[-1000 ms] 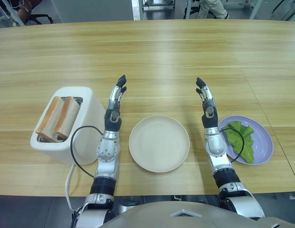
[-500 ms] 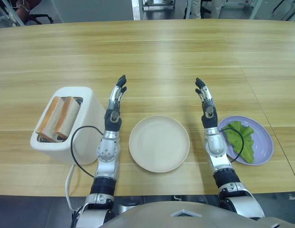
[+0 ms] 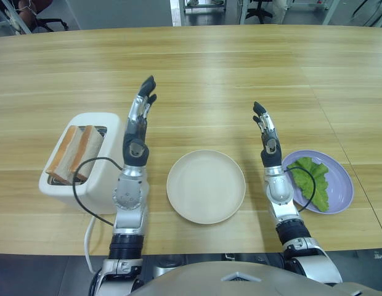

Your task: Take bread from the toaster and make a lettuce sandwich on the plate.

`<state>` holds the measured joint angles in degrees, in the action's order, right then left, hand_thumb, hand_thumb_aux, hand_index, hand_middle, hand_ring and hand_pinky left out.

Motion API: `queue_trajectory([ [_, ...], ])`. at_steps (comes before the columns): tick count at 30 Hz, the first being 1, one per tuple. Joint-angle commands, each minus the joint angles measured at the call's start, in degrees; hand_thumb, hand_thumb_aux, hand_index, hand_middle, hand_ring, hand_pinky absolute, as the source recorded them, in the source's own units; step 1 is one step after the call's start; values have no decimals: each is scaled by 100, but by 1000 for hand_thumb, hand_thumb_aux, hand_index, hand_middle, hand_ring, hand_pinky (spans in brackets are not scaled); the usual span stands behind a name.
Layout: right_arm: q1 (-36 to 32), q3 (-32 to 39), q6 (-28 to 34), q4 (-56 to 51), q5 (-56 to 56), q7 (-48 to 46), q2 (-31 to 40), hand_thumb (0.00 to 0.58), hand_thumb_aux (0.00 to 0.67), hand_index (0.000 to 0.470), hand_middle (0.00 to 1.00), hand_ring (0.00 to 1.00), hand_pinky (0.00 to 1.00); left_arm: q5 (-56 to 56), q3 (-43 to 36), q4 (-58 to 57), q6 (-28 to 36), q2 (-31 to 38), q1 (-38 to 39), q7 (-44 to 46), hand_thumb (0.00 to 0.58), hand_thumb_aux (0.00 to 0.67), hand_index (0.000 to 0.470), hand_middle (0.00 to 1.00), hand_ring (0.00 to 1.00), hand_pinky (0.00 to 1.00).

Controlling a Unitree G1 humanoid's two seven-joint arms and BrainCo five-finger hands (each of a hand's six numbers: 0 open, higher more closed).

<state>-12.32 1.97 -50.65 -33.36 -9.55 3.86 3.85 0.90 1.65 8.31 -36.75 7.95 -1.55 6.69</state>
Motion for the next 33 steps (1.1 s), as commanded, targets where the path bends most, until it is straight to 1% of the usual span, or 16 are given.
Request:
queue_trajectory([
  [1, -18, 12, 39, -93, -19, 19, -7, 0, 0, 0, 0, 0, 0, -165, 159, 935, 785, 340, 70, 121, 0, 0, 0, 0, 0, 0],
  [5, -9, 0, 43, -70, -36, 42, -5, 0, 0, 0, 0, 0, 0, -343, 183, 1998, 1404, 852, 173, 458, 0, 0, 0, 0, 0, 0],
  [8, 5, -6, 45, -55, -50, 62, -8, 0, 0, 0, 0, 0, 0, -478, 643, 2407, 1786, 1301, 108, 546, 0, 0, 0, 0, 0, 0],
  [11, -7, -11, 42, -62, -62, 90, -15, 0, 0, 0, 0, 0, 0, -629, 1630, 2540, 2039, 1933, 62, 569, 0, 0, 0, 0, 0, 0],
  [14, -36, -10, 36, -84, -64, 113, -12, 0, 0, 0, 0, 0, 0, -807, 2676, 2466, 2255, 2528, 176, 603, 0, 0, 0, 0, 0, 0],
  [17, -64, -2, 25, -118, -67, 122, -12, 0, 0, 0, 0, 0, 0, -1241, 3649, 2116, 2357, 2998, 425, 521, 0, 0, 0, 0, 0, 0],
  [19, -67, -3, 19, -124, -67, 122, -9, 0, 0, 0, 0, 0, 0, -1755, 4009, 1718, 2407, 3250, 633, 408, 0, 0, 0, 0, 0, 0],
  [23, -47, 6, 22, -96, -70, 113, -6, 0, 0, 0, 0, 0, 0, -2549, 4033, 938, 2730, 3596, 1079, 375, 0, 0, 0, 0, 0, 0],
  [25, -43, 19, 21, -92, -65, 92, -3, 0, 0, 0, 0, 0, 0, -3023, 4016, 617, 2836, 3730, 1289, 210, 0, 0, 0, 0, 0, 0],
  [29, -24, 20, 27, -70, -51, 72, 10, 0, 0, 0, 0, 0, 0, -4066, 3878, 416, 2977, 4026, 1501, -246, 0, 0, 0, 0, 0, 0],
  [33, -12, 16, 30, -55, -53, 78, 11, 0, 0, 0, 0, 0, 0, -4599, 3458, 163, 3129, 4283, 1633, -207, 0, 0, 0, 0, 0, 0],
])
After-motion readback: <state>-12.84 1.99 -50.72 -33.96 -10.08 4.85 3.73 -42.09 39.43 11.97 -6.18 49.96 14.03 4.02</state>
